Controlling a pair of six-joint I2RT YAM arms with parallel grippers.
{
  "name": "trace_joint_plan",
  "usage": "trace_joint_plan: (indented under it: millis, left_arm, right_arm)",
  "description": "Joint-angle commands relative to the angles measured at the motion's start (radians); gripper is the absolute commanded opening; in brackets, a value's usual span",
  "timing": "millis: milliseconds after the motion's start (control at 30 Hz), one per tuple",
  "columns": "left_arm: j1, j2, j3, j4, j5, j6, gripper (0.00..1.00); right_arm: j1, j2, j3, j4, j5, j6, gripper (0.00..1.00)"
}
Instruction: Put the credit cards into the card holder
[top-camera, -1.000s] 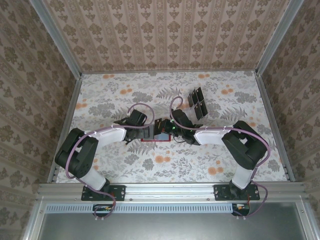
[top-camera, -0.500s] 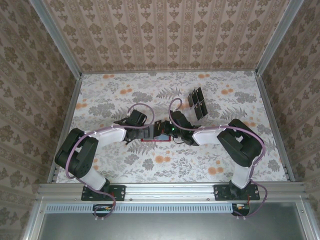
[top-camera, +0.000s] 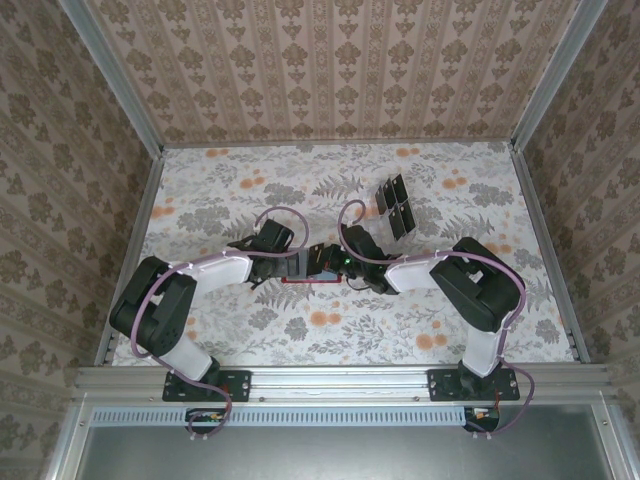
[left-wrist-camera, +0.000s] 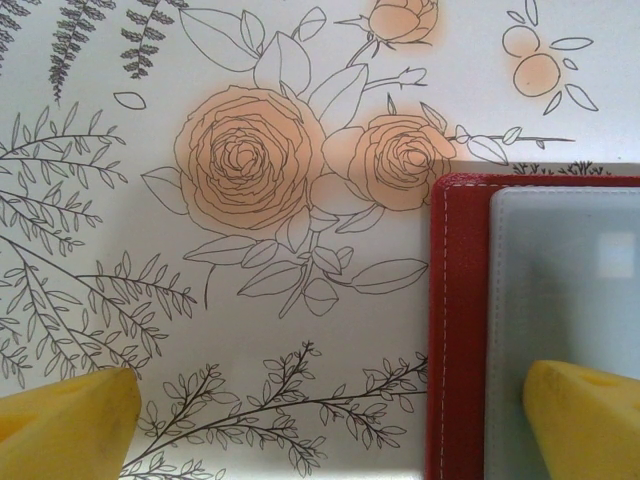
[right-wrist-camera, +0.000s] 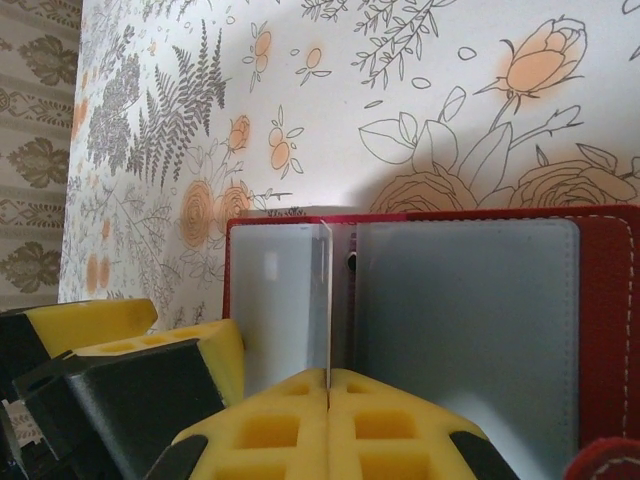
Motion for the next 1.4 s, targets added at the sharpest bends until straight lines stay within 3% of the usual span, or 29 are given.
trace_joint_plan:
  millis: [0, 1367]
  left_arm:
    - [-0.003, 0.006, -0.038, -0.086, -0.037, 0.0, 1.0]
    - [-0.003, 0.006, -0.041, -0.085, -0.039, 0.0, 1.0]
  right_arm:
    - [-0.004, 0.028, -0.023, 0.033, -0.026, 0.005, 0.0]
    - [-0.017, 0.076, -0.058, 0.078, -0.054, 0.018, 0.0]
